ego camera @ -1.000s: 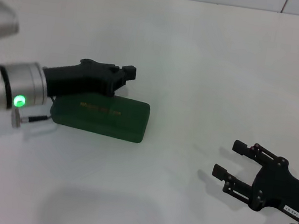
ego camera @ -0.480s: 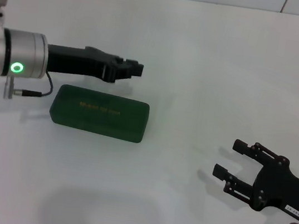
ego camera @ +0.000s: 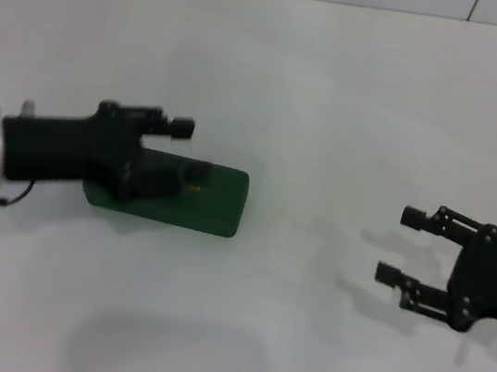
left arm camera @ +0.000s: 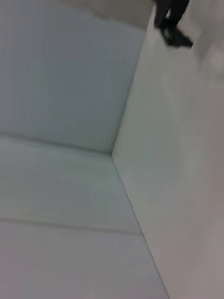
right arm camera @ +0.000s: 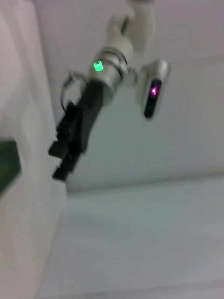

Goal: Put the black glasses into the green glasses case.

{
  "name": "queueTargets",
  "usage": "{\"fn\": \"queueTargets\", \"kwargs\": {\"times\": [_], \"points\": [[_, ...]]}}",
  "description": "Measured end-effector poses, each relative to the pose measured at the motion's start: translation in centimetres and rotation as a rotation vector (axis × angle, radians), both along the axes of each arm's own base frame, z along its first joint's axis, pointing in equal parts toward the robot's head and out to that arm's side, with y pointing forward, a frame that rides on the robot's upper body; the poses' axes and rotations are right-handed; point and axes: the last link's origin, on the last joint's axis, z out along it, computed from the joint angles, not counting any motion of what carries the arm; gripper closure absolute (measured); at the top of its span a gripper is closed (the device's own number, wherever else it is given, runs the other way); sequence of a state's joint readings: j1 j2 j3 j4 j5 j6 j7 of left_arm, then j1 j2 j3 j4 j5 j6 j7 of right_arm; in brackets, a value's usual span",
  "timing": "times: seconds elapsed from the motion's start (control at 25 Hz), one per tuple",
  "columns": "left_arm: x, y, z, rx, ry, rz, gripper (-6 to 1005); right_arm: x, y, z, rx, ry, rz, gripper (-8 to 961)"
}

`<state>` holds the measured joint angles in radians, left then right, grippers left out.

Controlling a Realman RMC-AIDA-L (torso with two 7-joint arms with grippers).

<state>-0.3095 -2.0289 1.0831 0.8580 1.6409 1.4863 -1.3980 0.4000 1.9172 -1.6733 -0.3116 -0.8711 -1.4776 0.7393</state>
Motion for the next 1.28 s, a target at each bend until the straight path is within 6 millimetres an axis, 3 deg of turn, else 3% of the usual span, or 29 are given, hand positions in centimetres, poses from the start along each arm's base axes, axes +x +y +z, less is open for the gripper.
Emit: {"fn": "queueTargets", "kwargs": {"times": [0.08, 0.12, 0.32, 0.4, 0.76, 1.28], "points": [[-0.3, -0.5, 0.1, -0.003, -0.001, -0.008, 494, -0.1, 0.3, 0.9, -0.052, -0.037, 0.054, 218], [-1.7, -2.6, 0.0, -0.022, 0.014, -0.015, 471, -0.2, 0.5, 1.4, -0.079, -0.054, 0.076, 218], [-3.8, -4.9, 0.0, -0.016, 0.058, -0.002, 361, -0.2, 0.8, 2.4, -0.114, -0.085, 0.113, 218], [-4.5, -5.9, 0.0, 0.011, 0.065, -0.01, 164, -0.2, 0.7, 2.3, -0.119, -0.086, 0.115, 218], [-6.2, -7.3, 0.8, 0.057, 0.074, 0.042, 120, -0.6, 0.7, 1.2, -0.131, -0.092, 0.117, 218], [-6.8, -7.9, 1.0, 0.049, 0.058, 0.062, 120, -0.6, 0.9, 0.9, -0.128, -0.1, 0.099, 218]]}}
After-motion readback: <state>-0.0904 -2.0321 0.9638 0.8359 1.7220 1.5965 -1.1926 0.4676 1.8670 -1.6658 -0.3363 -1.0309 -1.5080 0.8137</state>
